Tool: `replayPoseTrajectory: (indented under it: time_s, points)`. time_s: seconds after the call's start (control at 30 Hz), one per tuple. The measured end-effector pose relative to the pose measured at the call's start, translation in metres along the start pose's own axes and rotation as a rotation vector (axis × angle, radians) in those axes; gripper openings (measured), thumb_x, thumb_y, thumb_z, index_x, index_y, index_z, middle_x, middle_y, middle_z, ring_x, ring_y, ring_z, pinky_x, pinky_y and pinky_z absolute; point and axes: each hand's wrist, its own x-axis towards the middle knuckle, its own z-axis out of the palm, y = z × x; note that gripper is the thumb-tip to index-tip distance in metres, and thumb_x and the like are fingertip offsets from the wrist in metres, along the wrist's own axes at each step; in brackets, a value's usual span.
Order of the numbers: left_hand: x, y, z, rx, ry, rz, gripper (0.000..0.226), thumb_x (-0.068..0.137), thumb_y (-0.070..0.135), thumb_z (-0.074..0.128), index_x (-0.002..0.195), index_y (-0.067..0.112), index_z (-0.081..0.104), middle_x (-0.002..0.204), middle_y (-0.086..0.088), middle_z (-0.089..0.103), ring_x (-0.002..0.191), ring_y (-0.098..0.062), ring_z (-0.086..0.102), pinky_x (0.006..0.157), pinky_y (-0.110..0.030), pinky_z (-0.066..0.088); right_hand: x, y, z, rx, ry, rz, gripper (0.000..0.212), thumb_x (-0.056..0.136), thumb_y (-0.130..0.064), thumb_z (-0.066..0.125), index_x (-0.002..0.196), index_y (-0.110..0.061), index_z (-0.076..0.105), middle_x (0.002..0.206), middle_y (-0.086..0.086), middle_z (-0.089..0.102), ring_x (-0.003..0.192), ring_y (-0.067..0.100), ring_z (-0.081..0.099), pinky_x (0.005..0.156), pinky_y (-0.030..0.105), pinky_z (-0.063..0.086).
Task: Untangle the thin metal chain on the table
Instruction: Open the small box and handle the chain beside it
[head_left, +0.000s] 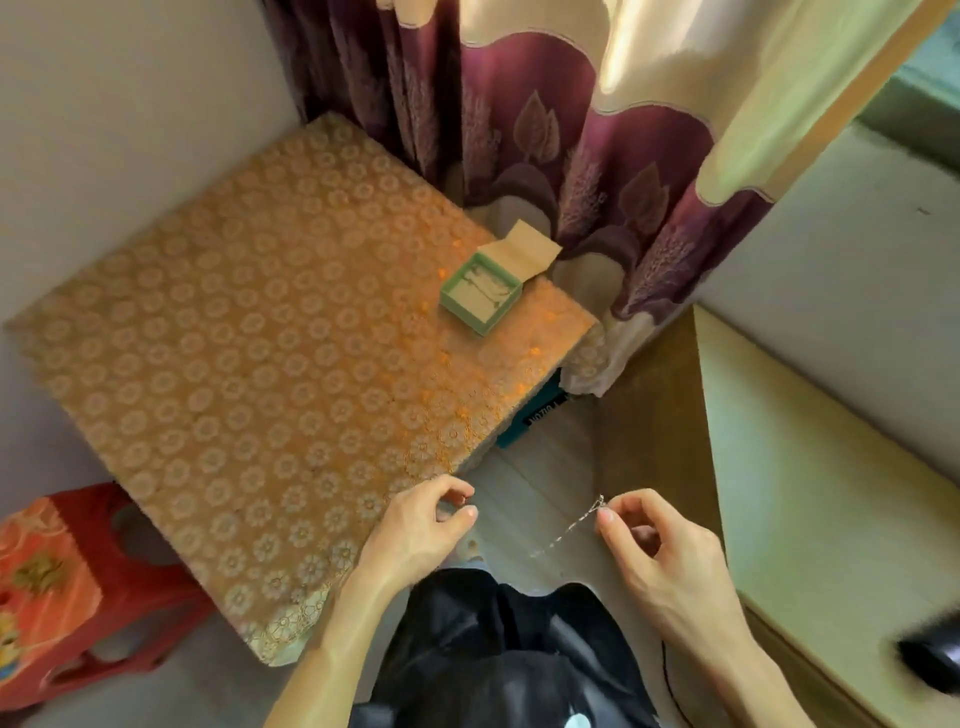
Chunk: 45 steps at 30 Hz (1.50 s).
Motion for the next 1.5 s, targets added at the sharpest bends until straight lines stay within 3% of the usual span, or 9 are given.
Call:
replayPoseTrajectory:
  time_s: [0.2, 0.43, 0.7, 0.8, 0.97, 1.1, 1.23, 1.4, 1.5]
  points:
    - [0.046, 0.023, -0.021, -0.135, 0.096, -0.161, 0.023, 0.096, 0.047, 0.056, 0.119, 0.044, 0.058, 0.113, 0.029, 0.059, 0.098, 0.005, 0.059, 0.091, -0.031, 0.053, 0.100, -0.024, -0.008, -0.068, -0.170, -0.139, 0.011, 0.095, -0.034, 0.065, 0.085, -0.030, 0.062, 0.069, -0.008, 0.068, 0.059, 0.011, 0.062, 0.056, 0.027, 0.051]
    - [0.068, 0.049, 0.006, -0.291, 0.238, -0.394, 0.023, 0.098, 0.040, 0.059, 0.121, 0.040, 0.058, 0.114, 0.027, 0.060, 0.100, 0.006, 0.058, 0.087, -0.021, 0.048, 0.210, -0.032, -0.013, -0.172, -0.487, -0.311, 0.010, 0.096, -0.033, 0.063, 0.086, -0.032, 0.062, 0.069, -0.007, 0.071, 0.061, 0.007, 0.065, 0.062, 0.035, 0.055]
    - [0.092, 0.068, 0.038, -0.555, 0.345, -0.513, 0.017, 0.098, 0.032, 0.062, 0.114, 0.036, 0.062, 0.110, 0.024, 0.064, 0.096, 0.012, 0.057, 0.074, -0.007, 0.041, 0.278, -0.044, -0.007, -0.292, -0.699, -0.395, 0.012, 0.096, -0.040, 0.060, 0.088, -0.032, 0.062, 0.074, -0.010, 0.071, 0.068, 0.004, 0.065, 0.065, 0.029, 0.054]
    - [0.103, 0.066, 0.038, -0.586, 0.360, -0.540, 0.018, 0.097, 0.032, 0.063, 0.115, 0.035, 0.062, 0.112, 0.020, 0.065, 0.097, 0.010, 0.058, 0.079, -0.012, 0.047, 0.290, -0.050, 0.004, -0.307, -0.723, -0.433, 0.010, 0.096, -0.038, 0.062, 0.089, -0.031, 0.062, 0.071, -0.012, 0.069, 0.067, 0.003, 0.064, 0.061, 0.022, 0.050]
    - [0.121, 0.057, 0.021, -0.496, 0.331, -0.492, 0.025, 0.098, 0.039, 0.060, 0.123, 0.033, 0.062, 0.112, 0.025, 0.064, 0.094, 0.011, 0.059, 0.068, -0.004, 0.043, 0.302, -0.069, 0.025, -0.316, -0.752, -0.469, 0.009, 0.096, -0.034, 0.064, 0.088, -0.030, 0.064, 0.068, -0.015, 0.066, 0.066, 0.004, 0.063, 0.055, 0.013, 0.041]
    - [0.140, 0.040, -0.007, -0.474, 0.319, -0.415, 0.027, 0.099, 0.041, 0.057, 0.124, 0.032, 0.061, 0.117, 0.024, 0.062, 0.095, 0.001, 0.065, 0.082, -0.021, 0.054, 0.312, -0.084, 0.048, -0.311, -0.744, -0.439, 0.009, 0.097, -0.034, 0.063, 0.089, -0.029, 0.064, 0.071, -0.014, 0.067, 0.066, 0.004, 0.062, 0.055, 0.015, 0.043]
    - [0.160, 0.016, -0.039, -0.422, 0.258, -0.355, 0.030, 0.098, 0.048, 0.056, 0.125, 0.036, 0.058, 0.114, 0.028, 0.059, 0.094, -0.009, 0.069, 0.085, -0.033, 0.059, 0.319, -0.102, 0.077, -0.294, -0.684, -0.438, 0.009, 0.097, -0.034, 0.064, 0.089, -0.028, 0.064, 0.073, -0.016, 0.067, 0.070, 0.003, 0.063, 0.057, 0.015, 0.044]
    - [0.190, -0.011, -0.077, -0.361, 0.239, -0.257, 0.035, 0.099, 0.039, 0.057, 0.132, 0.030, 0.056, 0.121, 0.017, 0.062, 0.099, 0.002, 0.062, 0.084, -0.017, 0.055, 0.326, -0.117, 0.116, -0.213, -0.593, -0.427, 0.007, 0.096, -0.034, 0.065, 0.091, -0.029, 0.064, 0.076, -0.014, 0.068, 0.071, 0.006, 0.065, 0.058, 0.022, 0.050]
    - [0.213, -0.022, -0.099, -0.425, 0.265, -0.236, 0.042, 0.097, 0.030, 0.062, 0.137, 0.029, 0.050, 0.113, 0.020, 0.059, 0.092, 0.006, 0.062, 0.079, -0.020, 0.058, 0.333, -0.118, 0.139, -0.177, -0.577, -0.410, 0.007, 0.096, -0.034, 0.065, 0.091, -0.030, 0.064, 0.076, -0.015, 0.068, 0.071, 0.007, 0.064, 0.059, 0.028, 0.052]
